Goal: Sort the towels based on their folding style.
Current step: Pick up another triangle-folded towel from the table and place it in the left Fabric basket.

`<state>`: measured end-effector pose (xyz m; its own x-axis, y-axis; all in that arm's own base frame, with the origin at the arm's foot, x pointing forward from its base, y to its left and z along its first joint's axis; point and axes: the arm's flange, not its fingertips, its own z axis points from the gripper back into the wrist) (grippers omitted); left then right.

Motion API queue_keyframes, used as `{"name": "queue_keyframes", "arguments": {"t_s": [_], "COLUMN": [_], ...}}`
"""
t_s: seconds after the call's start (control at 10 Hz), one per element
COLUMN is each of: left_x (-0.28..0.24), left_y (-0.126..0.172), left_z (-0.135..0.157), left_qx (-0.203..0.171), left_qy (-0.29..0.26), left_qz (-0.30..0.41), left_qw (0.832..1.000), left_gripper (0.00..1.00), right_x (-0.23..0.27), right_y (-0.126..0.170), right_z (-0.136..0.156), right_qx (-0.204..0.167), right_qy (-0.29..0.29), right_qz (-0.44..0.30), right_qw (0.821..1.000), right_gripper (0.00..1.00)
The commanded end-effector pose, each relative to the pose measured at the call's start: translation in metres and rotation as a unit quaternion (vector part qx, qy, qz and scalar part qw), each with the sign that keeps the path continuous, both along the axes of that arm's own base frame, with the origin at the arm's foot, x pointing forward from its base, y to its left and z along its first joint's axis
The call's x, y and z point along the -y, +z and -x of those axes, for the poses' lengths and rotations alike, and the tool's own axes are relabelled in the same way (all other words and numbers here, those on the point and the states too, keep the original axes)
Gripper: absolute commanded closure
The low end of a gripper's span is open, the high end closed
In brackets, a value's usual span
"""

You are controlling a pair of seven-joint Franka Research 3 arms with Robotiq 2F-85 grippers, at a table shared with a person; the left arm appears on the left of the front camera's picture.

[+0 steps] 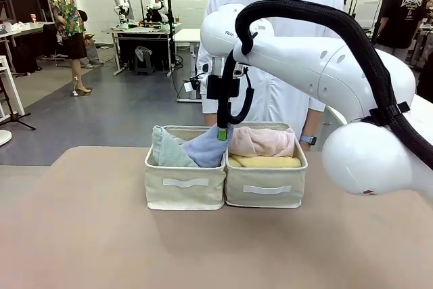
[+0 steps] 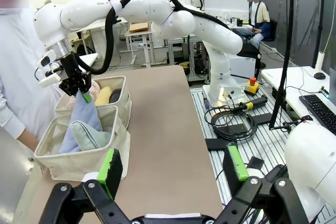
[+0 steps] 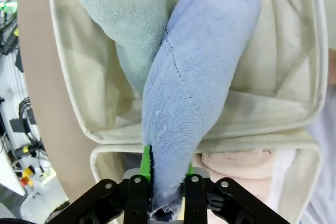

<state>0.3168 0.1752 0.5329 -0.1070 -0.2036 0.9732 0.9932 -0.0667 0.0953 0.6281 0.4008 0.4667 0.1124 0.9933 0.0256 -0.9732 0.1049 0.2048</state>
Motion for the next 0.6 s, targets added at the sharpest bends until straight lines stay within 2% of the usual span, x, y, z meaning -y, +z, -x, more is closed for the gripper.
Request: {"name": "queue_keyframes", "arguments": {"t_s": [0.0, 0.1, 0.2, 0.5], "left_x": [0.0001, 0.0001, 0.0001, 0.0001], "left_y": [0.0005, 0.0005, 0.0005, 0.0005], "left_z": [0.0017, 0.0017, 0.0017, 0.0017], "left_qx": [0.014, 0.014, 0.014, 0.014], "left_qy": [0.001, 0.001, 0.001, 0.001], "left_qz": [0.011, 0.011, 0.011, 0.011], "left_qw": [1.000, 1.000, 1.000, 1.000], "left_gripper": [0.00, 0.00, 0.00, 0.00], "right_x": [-0.0306, -0.0311, -0.0316, -0.0327], "right_y": [0.0223, 0.0223, 0.0226, 0.0230], "right_z": [-0.0499, -0.0492, -0.0488, -0.0481], "right_qx": [-0.007, -0.008, -0.008, -0.010], "right_qy": [0.016, 0.016, 0.015, 0.014], "right_qz": [0.009, 0.009, 0.009, 0.011], "right_qw": [1.000, 1.000, 1.000, 1.000], "right_gripper": [0.00, 0.22, 0.00, 0.00]}}
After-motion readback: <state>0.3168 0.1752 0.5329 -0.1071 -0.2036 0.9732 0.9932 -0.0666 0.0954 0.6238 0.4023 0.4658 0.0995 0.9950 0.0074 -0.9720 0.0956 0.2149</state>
